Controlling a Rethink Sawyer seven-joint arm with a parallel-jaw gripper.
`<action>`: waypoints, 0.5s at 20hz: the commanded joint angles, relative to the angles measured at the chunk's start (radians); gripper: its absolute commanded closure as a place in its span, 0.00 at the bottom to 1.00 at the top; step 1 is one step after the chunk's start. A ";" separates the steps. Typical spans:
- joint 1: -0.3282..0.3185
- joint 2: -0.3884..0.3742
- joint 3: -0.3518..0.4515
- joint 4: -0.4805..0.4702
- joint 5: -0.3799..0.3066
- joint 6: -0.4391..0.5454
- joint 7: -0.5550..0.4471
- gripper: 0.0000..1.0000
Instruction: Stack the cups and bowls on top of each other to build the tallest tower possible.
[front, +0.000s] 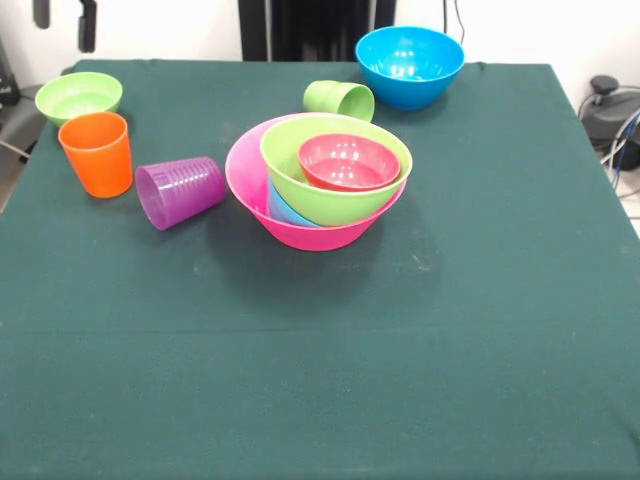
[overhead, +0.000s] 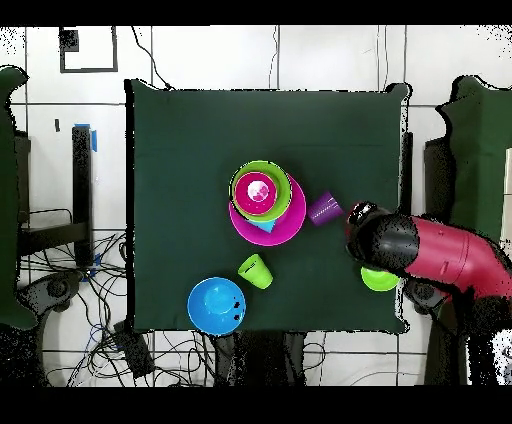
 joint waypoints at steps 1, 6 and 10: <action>0.100 0.019 -0.117 0.181 -0.015 -0.176 0.292 0.00; 0.149 0.095 -0.200 0.139 -0.020 -0.273 0.313 0.00; 0.163 0.162 -0.235 0.107 -0.009 -0.349 0.319 0.00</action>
